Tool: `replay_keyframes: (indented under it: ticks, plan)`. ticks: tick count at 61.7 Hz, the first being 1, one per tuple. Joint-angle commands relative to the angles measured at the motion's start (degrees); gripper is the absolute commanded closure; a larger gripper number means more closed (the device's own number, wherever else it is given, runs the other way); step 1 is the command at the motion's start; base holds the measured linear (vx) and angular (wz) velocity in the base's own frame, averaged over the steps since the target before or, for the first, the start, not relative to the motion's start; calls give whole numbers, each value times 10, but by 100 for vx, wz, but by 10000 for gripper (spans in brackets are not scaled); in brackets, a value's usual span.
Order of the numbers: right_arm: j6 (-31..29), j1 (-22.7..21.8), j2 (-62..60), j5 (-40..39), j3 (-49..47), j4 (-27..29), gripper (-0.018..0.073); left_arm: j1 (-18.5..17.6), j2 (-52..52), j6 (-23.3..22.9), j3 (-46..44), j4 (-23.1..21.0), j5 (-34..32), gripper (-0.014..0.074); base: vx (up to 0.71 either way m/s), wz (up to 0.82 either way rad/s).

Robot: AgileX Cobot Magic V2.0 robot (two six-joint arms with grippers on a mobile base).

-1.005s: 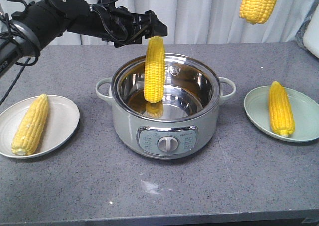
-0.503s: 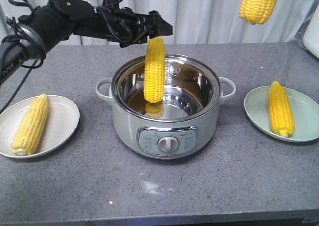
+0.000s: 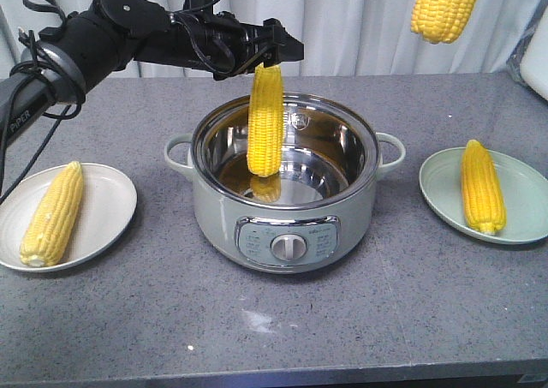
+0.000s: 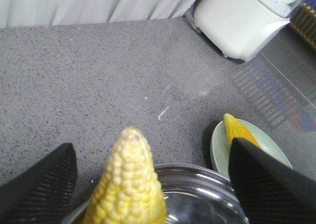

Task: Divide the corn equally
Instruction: 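Move the left gripper to the last cob in the pot and grasp, then lift the last cob out of the pot with the left gripper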

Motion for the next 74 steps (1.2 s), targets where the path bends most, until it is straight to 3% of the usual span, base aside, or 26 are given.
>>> replay_keyframes:
  ticks: [1, 18, 54, 63, 74]
  plan:
    - [3, -3, -21, -24, -15, 23, 552, -2, -38, 1, -20, -27, -18, 8, 0, 0]
    - [4, -3, -21, -17, -15, 23, 552, -2, -38, -1, -18, -3, -11, 8, 0, 0]
    - [5, -3, -21, -18, -15, 23, 552, -5, -24, -5, -18, 1, -7, 21, 0, 0]
    - [5, -3, -21, -19, -15, 23, 552, -5, -24, -5, -18, 1, -1, 118, 0, 0]
    - [5, -3, -21, -19, -15, 23, 552, -5, -24, -5, -18, 1, -1, 339, 0, 0]
